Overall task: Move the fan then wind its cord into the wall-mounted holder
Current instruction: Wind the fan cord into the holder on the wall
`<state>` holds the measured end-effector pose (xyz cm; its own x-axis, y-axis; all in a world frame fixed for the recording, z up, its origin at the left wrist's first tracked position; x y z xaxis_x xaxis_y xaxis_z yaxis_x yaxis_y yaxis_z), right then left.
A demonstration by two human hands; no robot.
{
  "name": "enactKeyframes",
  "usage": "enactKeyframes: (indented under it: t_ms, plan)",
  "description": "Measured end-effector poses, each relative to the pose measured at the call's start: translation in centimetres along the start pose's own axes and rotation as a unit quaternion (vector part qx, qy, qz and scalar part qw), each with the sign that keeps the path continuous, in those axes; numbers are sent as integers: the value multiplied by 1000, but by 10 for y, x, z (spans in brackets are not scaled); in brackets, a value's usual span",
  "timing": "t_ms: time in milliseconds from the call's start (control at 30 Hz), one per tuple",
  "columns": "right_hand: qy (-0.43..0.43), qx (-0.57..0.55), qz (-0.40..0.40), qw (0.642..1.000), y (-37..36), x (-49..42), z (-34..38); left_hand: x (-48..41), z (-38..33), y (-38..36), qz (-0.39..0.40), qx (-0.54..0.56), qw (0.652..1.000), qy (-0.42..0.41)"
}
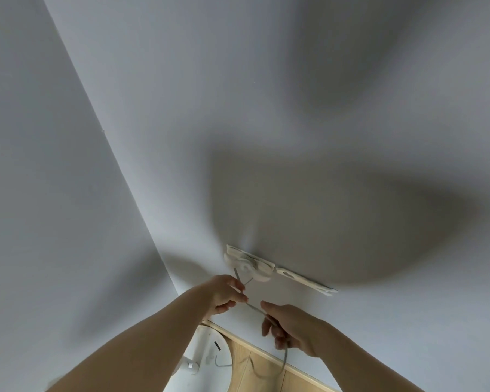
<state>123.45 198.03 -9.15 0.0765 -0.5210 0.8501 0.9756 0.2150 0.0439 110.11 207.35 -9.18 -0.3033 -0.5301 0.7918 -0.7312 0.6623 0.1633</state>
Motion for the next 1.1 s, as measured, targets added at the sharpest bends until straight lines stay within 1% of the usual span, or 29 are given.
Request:
enactKeyframes:
  t_ms: [100,167,200,267,333,367,400,467,533,600,633,733,833,900,1000,1033,1100]
  plan:
    - [-11,57,-58,997,20,8,-8,5,-1,-1,-15,17,1000,-12]
    - [-27,55,-105,993,34,13,-16,9,-6,1,-34,42,998,-35]
    - [-31,38,-126,991,39,15,-19,12,-11,3,-60,44,995,-59]
    - [-29,10,-161,986,47,19,-19,18,-21,11,-160,20,981,-110]
    - [-27,0,-184,983,47,23,-14,31,-26,16,-272,-22,948,-162]
    - [-26,-7,-194,981,47,25,-11,39,-29,17,-308,-46,931,-191]
    - [-19,-16,-206,978,46,26,-8,45,-32,16,-328,-82,915,-222]
    - [3,-38,-232,972,48,27,-2,53,-42,8,-332,-203,873,-293]
    - [40,-65,-262,962,52,28,4,56,-52,-5,-295,-353,824,-331]
    - [78,-73,-290,951,56,29,11,55,-53,-15,-254,-474,780,-320]
    - [86,-76,-303,946,57,29,14,54,-51,-16,-236,-516,764,-306]
    - [108,-92,-323,936,59,35,20,49,-41,-14,-189,-601,734,-254]
    - [134,-148,-311,929,55,45,29,44,-34,-8,-154,-628,730,-222]
    - [154,-209,-282,924,49,56,36,43,-34,-6,-140,-615,746,-213]
    - [176,-298,-215,913,39,66,49,48,-41,-6,-140,-548,794,-224]
    - [180,-312,-196,912,36,67,54,52,-45,-5,-153,-512,812,-235]
    - [185,-316,-165,916,31,68,66,60,-49,6,-209,-405,851,-260]
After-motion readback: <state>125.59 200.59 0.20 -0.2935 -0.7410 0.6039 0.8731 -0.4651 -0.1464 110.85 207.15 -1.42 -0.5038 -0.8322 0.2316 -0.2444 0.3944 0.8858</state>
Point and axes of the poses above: each hand's wrist, its own x-axis away from the middle knuckle, its own y-axis out of the back of the hand, z = x × y, the point moved 6 cm from there along -x, towards the middle knuckle, and after that the axes turned 3 degrees about z, right-handed, at the moved point
